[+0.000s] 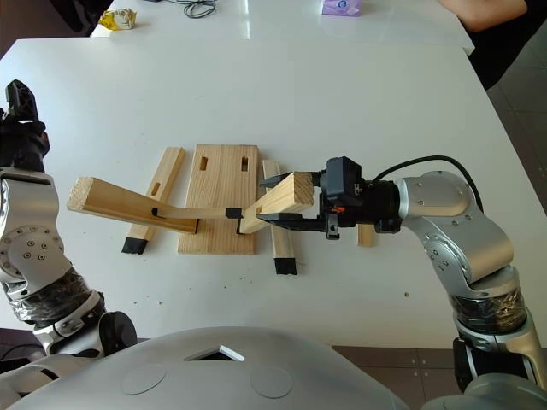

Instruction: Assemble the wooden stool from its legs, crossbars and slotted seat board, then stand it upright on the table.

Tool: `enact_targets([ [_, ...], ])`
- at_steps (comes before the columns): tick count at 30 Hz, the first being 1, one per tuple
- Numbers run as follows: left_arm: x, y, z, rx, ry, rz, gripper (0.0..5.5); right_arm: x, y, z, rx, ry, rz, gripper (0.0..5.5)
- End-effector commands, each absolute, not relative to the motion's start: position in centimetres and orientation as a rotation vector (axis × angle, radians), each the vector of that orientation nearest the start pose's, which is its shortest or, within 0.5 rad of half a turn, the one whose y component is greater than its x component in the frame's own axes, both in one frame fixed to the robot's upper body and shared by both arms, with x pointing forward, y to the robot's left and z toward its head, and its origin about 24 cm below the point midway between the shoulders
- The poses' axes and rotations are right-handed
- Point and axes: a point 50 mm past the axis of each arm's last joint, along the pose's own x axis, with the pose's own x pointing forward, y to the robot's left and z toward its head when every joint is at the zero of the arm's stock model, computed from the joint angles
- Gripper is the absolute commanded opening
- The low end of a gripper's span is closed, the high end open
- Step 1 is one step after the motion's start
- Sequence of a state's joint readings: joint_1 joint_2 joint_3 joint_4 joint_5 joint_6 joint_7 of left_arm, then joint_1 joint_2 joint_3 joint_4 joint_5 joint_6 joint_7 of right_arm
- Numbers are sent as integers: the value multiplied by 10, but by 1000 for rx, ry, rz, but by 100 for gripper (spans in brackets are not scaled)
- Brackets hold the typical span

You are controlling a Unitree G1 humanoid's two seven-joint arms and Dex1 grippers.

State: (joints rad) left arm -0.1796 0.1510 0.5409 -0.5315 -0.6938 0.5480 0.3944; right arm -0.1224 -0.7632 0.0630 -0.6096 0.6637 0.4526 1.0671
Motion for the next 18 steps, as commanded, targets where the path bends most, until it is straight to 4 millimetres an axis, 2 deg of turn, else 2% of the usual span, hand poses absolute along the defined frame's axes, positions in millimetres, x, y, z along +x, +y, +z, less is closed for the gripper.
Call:
enact_targets([
  [1,231,247,175,-497,-215,407,328,195,-140,162,-291,157,1470,204],
  [6,226,222,183,-396,-206,285,328,195,-135,170,-311,230,1455,204],
  [12,218,198,172,-383,-172,247,328,209,-133,177,-297,314,1431,204],
  [18,211,203,162,-430,-178,330,328,218,-126,184,-331,352,1450,204],
])
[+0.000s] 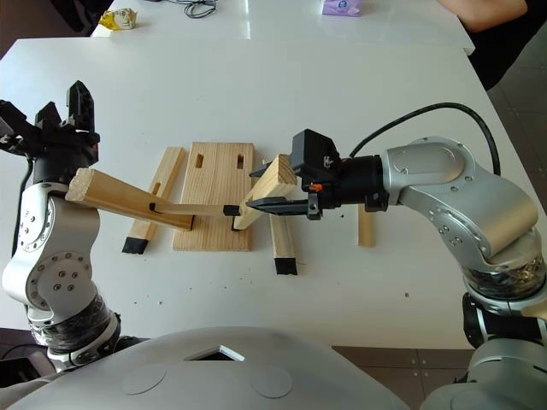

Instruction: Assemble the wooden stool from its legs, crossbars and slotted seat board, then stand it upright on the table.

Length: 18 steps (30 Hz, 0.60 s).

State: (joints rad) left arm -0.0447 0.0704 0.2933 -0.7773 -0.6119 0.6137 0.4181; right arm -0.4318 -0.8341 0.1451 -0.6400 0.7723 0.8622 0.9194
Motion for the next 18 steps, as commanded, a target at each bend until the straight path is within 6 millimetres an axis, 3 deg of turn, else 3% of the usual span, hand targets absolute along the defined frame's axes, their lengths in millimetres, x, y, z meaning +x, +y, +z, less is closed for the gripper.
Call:
enact_targets([
  [1,210,204,161,-435,-178,343,328,217,-125,184,-337,355,1458,204],
  [11,196,240,147,-519,-204,542,328,207,-113,174,-421,351,1431,204],
  [18,192,225,140,-540,-176,526,328,207,-107,167,-407,406,1403,204],
])
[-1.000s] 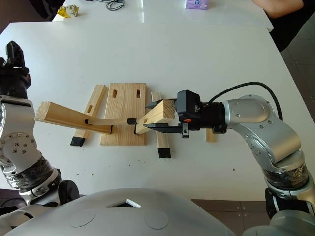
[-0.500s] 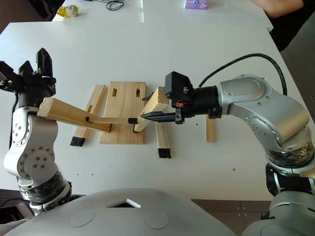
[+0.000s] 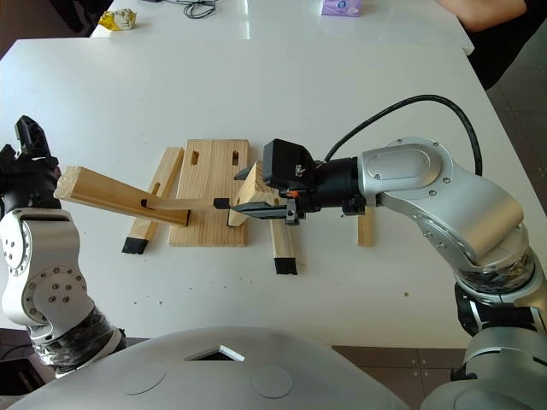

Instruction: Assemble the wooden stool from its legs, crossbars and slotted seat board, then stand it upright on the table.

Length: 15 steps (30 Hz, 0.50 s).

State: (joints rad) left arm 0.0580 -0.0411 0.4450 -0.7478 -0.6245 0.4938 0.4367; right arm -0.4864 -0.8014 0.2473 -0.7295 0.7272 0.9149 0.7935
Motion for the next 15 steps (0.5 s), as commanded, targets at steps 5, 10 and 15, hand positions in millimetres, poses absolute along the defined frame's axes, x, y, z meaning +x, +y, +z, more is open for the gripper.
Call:
enact_targets([
  [5,195,217,138,-525,-171,506,328,215,-106,171,-411,435,1415,204],
  [10,195,220,137,-524,-189,529,328,223,-123,179,-423,502,1488,204],
  [15,193,221,134,-535,-196,541,328,223,-142,180,-481,550,1549,204],
])
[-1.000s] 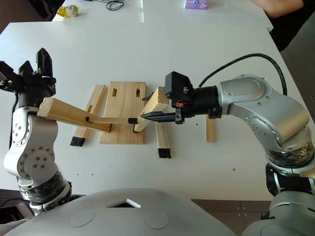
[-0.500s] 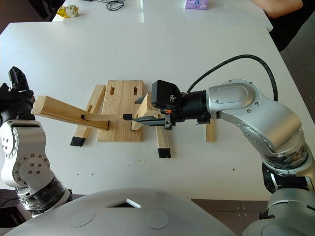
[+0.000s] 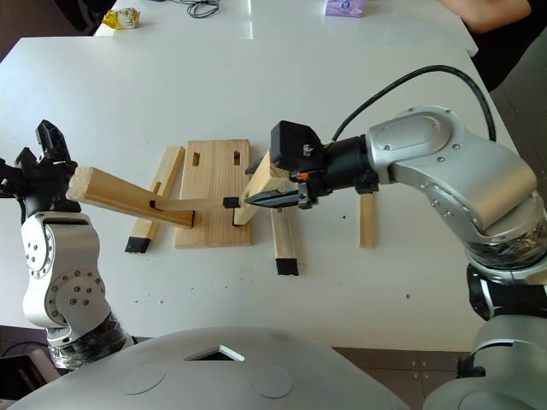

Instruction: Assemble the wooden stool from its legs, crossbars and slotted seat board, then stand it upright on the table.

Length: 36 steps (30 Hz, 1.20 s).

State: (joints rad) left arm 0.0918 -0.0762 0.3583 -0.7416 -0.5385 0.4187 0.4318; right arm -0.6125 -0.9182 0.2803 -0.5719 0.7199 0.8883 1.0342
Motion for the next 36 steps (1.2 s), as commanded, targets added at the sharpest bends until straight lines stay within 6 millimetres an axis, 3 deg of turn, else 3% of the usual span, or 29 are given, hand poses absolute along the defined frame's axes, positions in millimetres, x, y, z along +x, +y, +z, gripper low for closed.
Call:
enact_targets([
  [1,193,220,134,-537,-196,541,328,223,-144,181,-490,552,1555,204],
  [14,193,201,129,-569,-175,511,328,210,-128,170,-497,548,1508,204],
  [21,197,190,128,-597,-172,499,328,212,-126,162,-514,549,1454,204],
  [36,210,184,116,-657,-156,519,328,202,-124,147,-577,538,1442,204],
])
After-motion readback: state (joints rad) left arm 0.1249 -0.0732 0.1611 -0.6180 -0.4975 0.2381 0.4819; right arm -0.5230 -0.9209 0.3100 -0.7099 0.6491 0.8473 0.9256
